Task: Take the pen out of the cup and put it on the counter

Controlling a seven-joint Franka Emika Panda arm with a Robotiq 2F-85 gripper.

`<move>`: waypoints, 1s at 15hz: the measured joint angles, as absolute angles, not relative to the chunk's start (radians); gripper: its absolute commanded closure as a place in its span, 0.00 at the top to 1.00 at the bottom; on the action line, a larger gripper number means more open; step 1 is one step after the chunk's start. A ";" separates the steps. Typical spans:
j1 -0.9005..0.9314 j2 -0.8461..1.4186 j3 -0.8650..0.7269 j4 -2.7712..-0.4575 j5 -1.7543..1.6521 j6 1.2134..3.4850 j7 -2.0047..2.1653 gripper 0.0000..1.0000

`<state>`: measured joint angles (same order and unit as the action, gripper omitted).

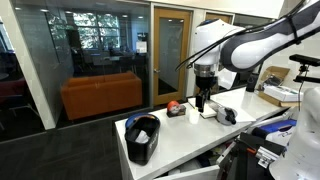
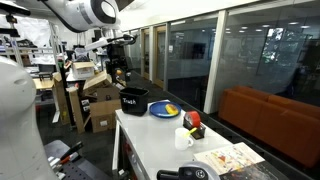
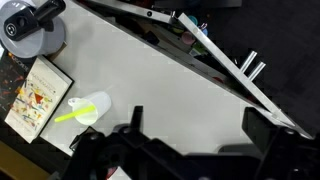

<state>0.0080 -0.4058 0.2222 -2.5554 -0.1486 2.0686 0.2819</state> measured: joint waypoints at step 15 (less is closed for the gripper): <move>-0.045 -0.103 0.128 -2.337 -0.244 2.129 0.756 1.00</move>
